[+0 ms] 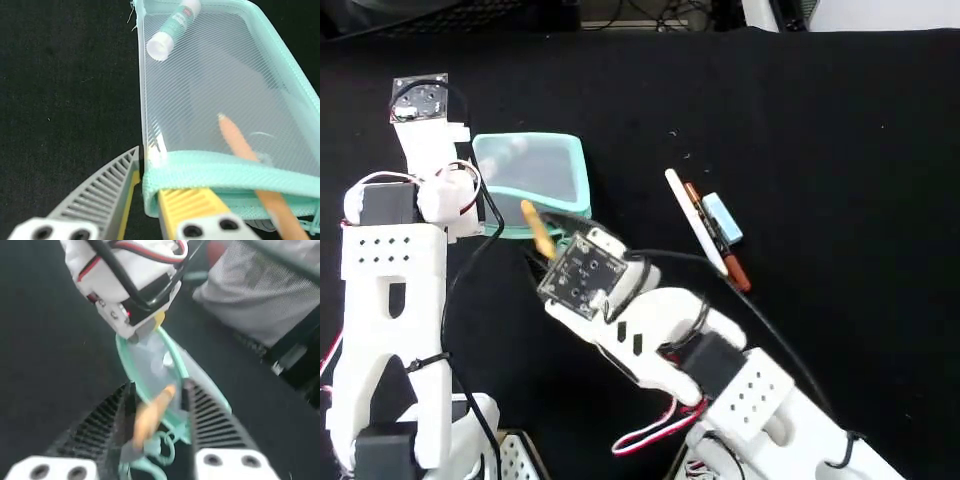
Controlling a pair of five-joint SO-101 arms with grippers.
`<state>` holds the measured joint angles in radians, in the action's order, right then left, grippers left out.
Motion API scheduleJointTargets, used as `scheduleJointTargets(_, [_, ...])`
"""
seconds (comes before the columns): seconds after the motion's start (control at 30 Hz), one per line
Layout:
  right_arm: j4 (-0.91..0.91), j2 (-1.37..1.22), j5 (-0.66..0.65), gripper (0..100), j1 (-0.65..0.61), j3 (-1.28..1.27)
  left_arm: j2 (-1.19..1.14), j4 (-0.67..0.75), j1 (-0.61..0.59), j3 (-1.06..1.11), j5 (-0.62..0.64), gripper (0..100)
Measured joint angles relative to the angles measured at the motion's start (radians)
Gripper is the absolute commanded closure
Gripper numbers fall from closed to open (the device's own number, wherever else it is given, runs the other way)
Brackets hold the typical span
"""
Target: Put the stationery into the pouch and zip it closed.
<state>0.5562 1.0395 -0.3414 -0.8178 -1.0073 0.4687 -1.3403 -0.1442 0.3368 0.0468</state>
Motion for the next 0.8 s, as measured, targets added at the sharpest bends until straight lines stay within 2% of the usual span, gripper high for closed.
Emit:
scheduleJointTargets(0.13, [0.115,0.0,0.002,77.9,0.002,0.066,0.0,0.0,0.0,0.0,0.0,97])
scheduleJointTargets(0.5, [0.155,0.0,0.002,78.0,-0.041,0.072,0.0,0.0,0.0,0.0,0.0,97])
scheduleJointTargets(0.63, [0.203,0.023,0.002,80.5,0.06,0.129,0.0,0.0,0.0,0.0,0.0,97])
scheduleJointTargets(0.73, [0.227,0.087,0.029,99.7,0.19,0.157,0.0,0.0,0.0,0.0,0.0,97])
scheduleJointTargets(0.8, [0.236,0.121,0.081,97.4,0.259,0.16,0.0,0.0,0.0,0.0,0.0,97])
